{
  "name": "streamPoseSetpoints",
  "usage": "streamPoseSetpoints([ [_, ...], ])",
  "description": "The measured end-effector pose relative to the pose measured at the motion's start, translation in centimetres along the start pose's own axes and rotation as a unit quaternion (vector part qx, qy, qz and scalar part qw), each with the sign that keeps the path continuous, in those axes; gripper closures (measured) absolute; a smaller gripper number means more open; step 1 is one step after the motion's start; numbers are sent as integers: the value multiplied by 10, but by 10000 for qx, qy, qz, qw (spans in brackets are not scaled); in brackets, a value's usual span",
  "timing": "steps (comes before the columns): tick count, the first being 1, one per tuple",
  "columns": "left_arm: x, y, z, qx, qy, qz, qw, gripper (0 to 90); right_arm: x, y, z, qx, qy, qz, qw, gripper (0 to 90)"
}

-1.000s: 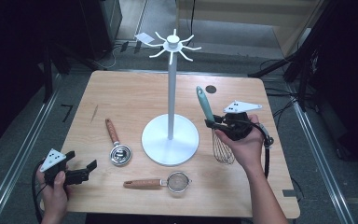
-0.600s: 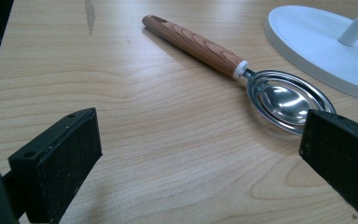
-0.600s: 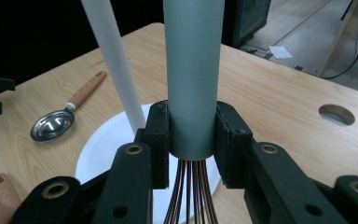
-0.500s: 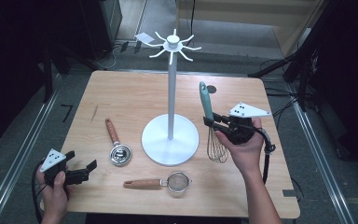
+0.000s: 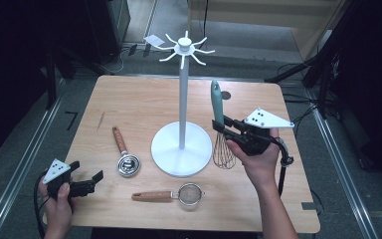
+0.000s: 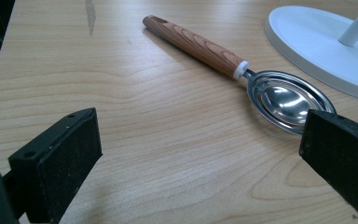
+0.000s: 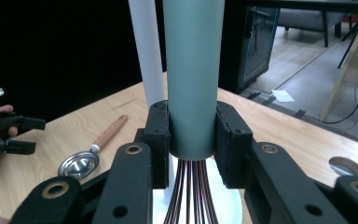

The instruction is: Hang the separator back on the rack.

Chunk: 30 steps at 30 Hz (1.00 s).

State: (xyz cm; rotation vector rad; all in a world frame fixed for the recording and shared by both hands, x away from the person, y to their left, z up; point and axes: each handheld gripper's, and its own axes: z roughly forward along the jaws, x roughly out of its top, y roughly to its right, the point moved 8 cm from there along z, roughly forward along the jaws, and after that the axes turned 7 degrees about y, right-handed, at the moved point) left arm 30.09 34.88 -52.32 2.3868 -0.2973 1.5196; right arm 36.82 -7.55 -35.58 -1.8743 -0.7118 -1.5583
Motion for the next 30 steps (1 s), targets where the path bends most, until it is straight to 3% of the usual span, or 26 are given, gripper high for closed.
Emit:
streamPoseSetpoints([
  [9, 0, 0, 0, -3, 21, -10, 10000, 0, 17, -10, -3, 61, 363, 0, 9993, 708],
  [20, 0, 0, 0, 0, 18, -10, 10000, 0, 31, -22, -6, 165, 562, -69, 9983, 708],
  [30, 0, 0, 0, 6, 22, -5, 10000, 0, 43, -22, -12, 136, 851, -61, 9963, 708],
])
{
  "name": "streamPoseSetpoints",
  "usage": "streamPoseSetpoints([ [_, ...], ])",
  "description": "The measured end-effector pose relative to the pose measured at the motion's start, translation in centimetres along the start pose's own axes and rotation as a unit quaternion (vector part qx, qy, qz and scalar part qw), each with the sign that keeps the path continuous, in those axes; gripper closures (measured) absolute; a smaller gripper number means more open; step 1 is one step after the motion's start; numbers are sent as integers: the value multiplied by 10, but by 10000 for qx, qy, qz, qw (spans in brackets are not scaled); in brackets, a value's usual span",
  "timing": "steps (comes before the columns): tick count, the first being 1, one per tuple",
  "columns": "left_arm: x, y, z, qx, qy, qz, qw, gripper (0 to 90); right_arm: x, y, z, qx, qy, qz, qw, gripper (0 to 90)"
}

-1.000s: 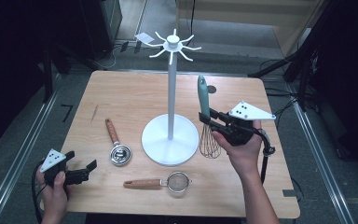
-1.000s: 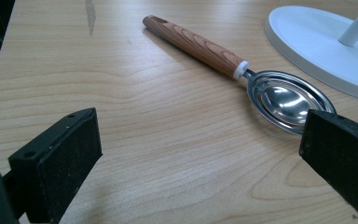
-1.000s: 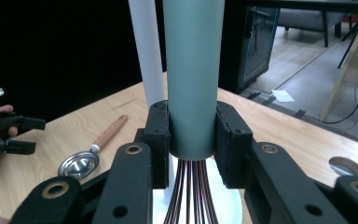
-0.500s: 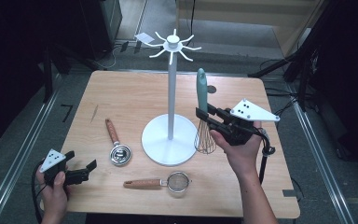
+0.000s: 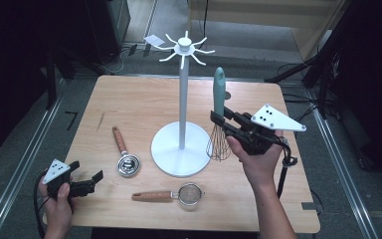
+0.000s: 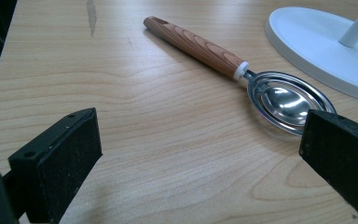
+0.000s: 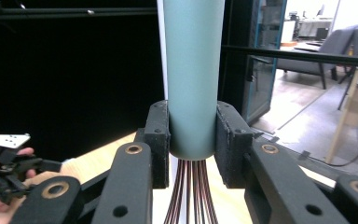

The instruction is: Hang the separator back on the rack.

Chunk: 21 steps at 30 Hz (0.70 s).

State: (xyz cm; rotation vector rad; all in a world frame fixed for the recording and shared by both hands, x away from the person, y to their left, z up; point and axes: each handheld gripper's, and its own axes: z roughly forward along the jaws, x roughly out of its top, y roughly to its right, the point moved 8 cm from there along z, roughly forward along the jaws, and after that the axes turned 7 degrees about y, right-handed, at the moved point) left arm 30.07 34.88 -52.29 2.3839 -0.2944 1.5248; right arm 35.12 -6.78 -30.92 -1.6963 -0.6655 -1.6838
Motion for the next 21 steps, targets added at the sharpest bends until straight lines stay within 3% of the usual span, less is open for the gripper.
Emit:
streamPoseSetpoints([
  [13, 0, 0, 0, 0, -1, -4, 10000, 0, 12, -12, 4, 325, 159, 19, 9993, 708],
  [21, 0, 0, 0, -8, -11, -6, 10000, 0, 15, -18, 10, 393, 180, -8, 9991, 708],
])
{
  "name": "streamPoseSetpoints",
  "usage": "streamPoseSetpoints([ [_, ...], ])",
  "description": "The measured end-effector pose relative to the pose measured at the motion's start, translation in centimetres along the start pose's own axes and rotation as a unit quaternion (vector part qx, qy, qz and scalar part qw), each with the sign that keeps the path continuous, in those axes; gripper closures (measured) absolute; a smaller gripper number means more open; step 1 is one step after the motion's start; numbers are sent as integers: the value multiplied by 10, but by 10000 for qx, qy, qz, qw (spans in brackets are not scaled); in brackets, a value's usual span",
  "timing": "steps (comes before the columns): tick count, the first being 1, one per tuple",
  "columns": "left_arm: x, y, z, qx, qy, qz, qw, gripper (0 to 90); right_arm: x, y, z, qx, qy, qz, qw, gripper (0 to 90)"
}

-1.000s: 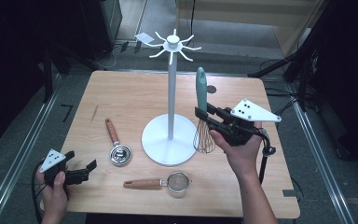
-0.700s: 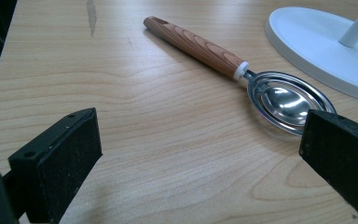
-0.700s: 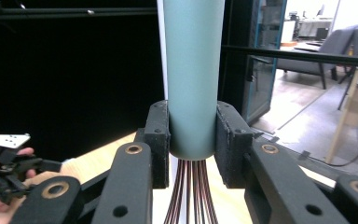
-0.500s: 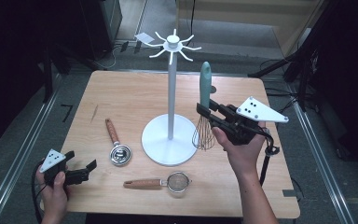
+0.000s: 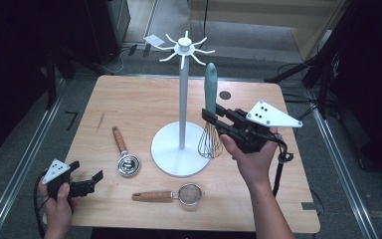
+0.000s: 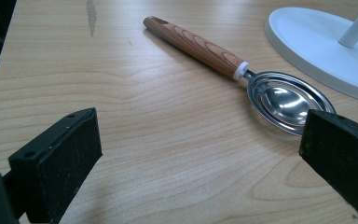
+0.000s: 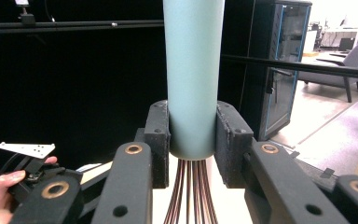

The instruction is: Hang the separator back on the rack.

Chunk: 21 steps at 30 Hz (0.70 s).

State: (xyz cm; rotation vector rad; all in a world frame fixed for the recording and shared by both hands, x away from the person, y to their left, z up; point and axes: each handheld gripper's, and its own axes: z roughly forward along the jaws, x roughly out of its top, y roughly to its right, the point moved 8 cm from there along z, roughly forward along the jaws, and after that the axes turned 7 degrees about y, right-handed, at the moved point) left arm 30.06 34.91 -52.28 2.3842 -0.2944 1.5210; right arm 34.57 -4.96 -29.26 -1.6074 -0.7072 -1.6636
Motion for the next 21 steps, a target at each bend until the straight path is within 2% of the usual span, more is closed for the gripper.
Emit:
streamPoseSetpoints([
  [21, 0, 0, 0, -3, -5, 4, 10000, 0, 2, -3, 13, 108, -40, 52, 9999, 708],
])
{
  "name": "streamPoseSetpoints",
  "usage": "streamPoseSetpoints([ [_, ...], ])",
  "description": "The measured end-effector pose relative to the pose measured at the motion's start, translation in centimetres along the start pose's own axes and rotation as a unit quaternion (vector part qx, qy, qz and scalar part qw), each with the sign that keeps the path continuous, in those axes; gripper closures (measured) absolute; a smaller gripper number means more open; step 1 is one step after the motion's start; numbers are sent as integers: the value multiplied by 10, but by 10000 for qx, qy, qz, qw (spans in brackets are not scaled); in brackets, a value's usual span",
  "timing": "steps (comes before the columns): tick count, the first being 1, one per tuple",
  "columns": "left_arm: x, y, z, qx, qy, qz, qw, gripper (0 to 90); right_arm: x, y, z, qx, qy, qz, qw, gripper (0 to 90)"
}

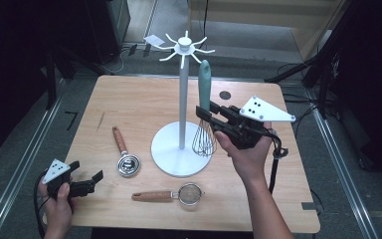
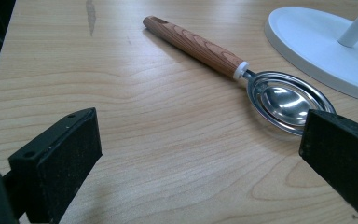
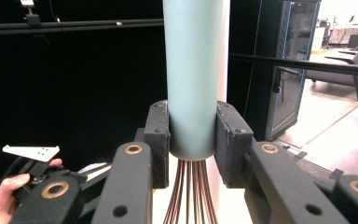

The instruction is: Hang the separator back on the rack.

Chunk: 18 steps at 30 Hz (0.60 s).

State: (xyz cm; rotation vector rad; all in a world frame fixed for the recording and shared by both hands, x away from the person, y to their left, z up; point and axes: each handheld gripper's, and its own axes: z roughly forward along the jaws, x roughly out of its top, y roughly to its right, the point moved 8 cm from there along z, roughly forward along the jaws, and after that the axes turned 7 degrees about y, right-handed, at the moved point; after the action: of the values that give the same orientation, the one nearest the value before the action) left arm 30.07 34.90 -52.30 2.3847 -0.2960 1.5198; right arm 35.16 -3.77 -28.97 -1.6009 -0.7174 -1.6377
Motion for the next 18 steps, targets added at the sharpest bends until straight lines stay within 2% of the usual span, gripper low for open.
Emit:
streamPoseSetpoints([
  [9, 0, 0, 0, -3, -2, -2, 10000, 0, 2, 1, 8, 58, -21, 132, 9999, 708],
  [18, 0, 0, 0, -9, -4, -3, 10000, 0, -4, 3, 16, 57, -119, 147, 9998, 708],
])
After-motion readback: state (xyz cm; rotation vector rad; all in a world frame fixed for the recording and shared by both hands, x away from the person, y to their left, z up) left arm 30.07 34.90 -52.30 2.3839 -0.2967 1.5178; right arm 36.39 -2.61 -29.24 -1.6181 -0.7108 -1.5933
